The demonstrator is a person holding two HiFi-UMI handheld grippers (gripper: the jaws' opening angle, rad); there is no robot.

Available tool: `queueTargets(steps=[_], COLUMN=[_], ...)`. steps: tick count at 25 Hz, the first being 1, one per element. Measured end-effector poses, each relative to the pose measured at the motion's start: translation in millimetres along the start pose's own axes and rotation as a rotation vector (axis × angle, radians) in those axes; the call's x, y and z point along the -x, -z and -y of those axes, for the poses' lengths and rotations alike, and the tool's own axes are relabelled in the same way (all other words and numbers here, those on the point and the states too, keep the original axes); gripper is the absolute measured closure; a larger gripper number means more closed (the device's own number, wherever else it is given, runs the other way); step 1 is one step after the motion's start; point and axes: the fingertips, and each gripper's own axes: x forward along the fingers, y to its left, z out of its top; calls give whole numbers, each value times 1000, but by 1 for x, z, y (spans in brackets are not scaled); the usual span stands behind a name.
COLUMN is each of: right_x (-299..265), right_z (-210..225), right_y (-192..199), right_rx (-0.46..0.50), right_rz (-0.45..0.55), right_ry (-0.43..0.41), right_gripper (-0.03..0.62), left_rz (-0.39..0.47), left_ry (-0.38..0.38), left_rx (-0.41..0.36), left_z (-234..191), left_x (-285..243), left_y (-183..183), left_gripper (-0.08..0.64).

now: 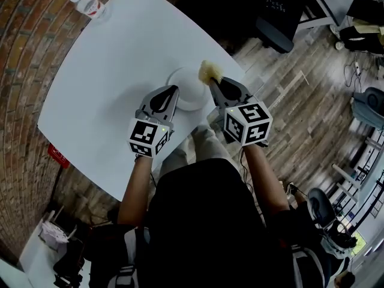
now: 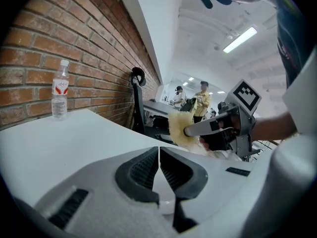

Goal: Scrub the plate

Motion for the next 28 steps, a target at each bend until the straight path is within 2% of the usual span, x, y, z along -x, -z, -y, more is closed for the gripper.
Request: queueTargets(steps=[9, 24, 28], right_x=[-15, -23, -27], right_z=[-2, 7, 6], right_y=[27, 45, 46], right_rx=[-18, -25, -20], right_rz=[-61, -110, -116], right_ry=[-23, -35, -36], right_gripper=[551, 551, 551], left_rz=[-72, -83, -107], left_ry=[-6, -20, 11], left_rx=[-135, -123, -143], left_z=[-8, -19, -17], left_x=[-18, -31, -34], left_y=[15, 28, 32], left_gripper=[540, 538, 471])
